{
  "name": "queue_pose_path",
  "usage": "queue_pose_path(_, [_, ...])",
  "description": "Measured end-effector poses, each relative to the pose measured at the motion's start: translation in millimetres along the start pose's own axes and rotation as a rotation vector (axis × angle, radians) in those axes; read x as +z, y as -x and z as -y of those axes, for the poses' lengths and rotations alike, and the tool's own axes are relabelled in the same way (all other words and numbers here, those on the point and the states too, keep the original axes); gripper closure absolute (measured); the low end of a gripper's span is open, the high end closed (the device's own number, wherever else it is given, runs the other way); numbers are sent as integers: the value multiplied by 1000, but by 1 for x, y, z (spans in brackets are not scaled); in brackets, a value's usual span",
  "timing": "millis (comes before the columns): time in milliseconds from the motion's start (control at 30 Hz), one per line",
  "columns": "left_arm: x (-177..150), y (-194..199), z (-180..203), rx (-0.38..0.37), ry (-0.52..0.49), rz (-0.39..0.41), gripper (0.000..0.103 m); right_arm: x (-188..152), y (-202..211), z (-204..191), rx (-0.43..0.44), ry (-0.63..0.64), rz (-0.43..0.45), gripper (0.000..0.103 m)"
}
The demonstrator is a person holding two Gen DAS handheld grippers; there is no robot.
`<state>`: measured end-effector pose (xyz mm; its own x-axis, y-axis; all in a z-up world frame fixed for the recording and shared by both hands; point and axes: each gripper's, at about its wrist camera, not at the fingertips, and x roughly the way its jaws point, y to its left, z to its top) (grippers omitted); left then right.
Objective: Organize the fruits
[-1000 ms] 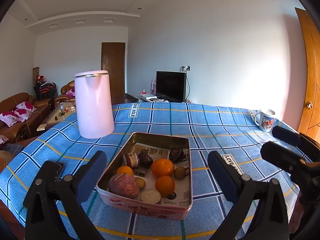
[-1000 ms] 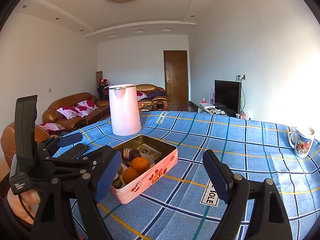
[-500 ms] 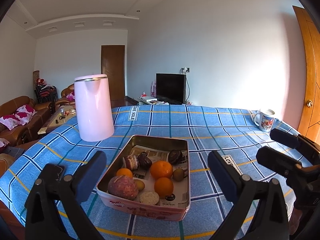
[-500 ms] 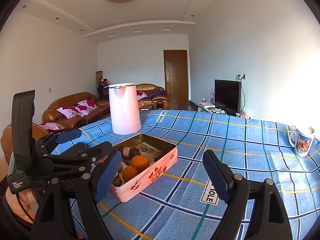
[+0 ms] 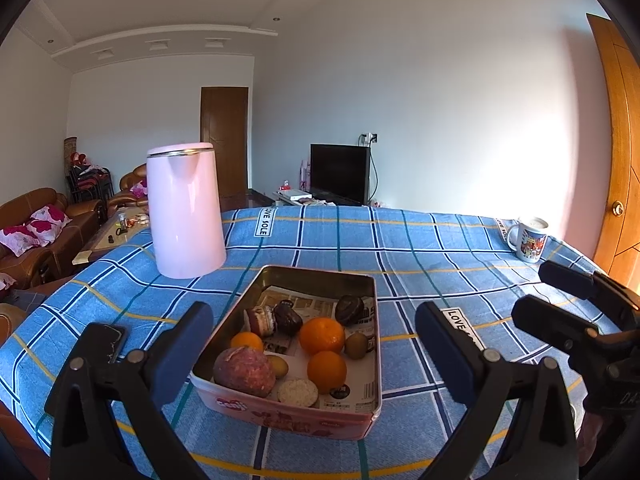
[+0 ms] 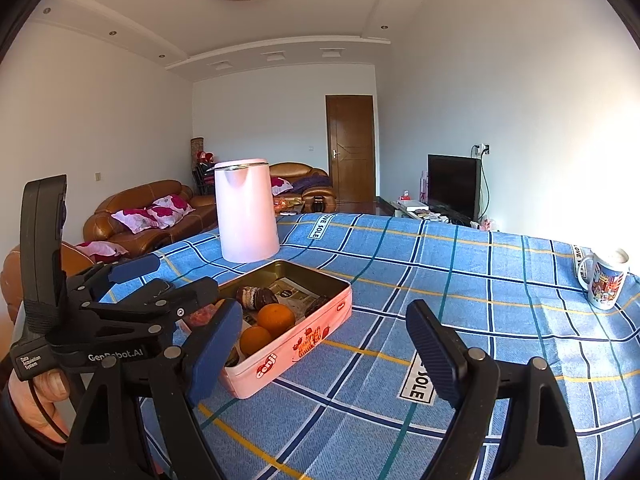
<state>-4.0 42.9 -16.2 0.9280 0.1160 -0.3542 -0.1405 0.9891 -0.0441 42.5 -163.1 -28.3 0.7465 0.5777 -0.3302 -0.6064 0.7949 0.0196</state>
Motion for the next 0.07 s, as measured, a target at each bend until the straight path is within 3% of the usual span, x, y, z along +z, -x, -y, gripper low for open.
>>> queue_pose_path(67, [-1, 0, 1, -7, -5, 2, 0, -1, 0, 5, -10, -7, -7, 18])
